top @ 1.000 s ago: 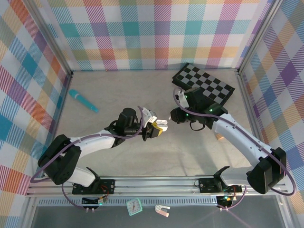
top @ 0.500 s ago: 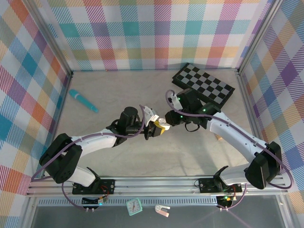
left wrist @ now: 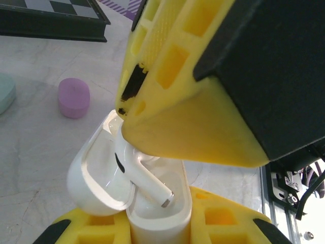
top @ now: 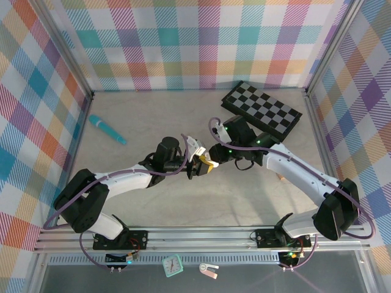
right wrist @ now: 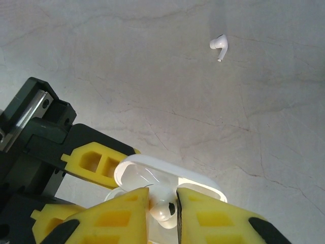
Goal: Insert wireless bluetooth earbuds into charging case
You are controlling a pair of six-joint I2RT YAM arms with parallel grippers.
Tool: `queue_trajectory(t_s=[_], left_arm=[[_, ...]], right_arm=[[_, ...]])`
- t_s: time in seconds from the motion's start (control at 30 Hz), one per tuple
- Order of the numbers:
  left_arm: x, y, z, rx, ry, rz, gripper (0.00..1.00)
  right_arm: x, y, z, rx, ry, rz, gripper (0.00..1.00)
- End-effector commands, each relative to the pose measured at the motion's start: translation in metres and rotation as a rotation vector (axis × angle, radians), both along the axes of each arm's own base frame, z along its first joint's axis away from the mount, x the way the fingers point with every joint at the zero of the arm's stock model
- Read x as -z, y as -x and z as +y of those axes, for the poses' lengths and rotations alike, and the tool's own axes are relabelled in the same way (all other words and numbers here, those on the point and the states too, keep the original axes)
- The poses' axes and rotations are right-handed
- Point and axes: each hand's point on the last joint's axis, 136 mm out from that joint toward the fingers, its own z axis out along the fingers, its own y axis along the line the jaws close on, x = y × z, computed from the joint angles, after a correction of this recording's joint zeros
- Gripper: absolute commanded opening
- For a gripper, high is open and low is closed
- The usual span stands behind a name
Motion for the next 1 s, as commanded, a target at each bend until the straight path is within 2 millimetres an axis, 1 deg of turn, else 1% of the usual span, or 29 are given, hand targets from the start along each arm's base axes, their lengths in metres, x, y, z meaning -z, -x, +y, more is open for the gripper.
queue_trajectory(t_s=[0.0, 0.17, 0.5, 0.6, 0.77, 0.97], left_arm=[[-0.021, -0.001, -0.011, 0.028, 0.048, -0.028, 0.17], [-0.021, -0.002, -0.011, 0.015, 0.046, -0.024, 0.17], [-0.024, -0.003, -0.010, 0.006, 0.047, -0.031, 0.17], [-0.025, -0.004, -0.010, 0.007, 0.048, -0.032, 0.17], [-0.030, -0.002, -0.010, 0.014, 0.060, -0.053, 0.17], [-0.033, 0.002, -0.002, 0.009, 0.052, -0.117, 0.17]], right_arm=[[-0.013, -0.002, 0.015, -0.033, -0.041, -0.029, 0.21], [-0.012, 0.001, 0.016, -0.046, -0.042, -0.022, 0.21], [-0.022, 0.018, 0.018, -0.099, -0.096, -0.017, 0.22], [-0.024, 0.022, 0.019, -0.116, -0.113, -0.014, 0.25], [-0.023, 0.023, 0.018, -0.114, -0.103, -0.008, 0.28], [-0.037, 0.018, 0.007, -0.073, -0.092, -0.075, 0.35]])
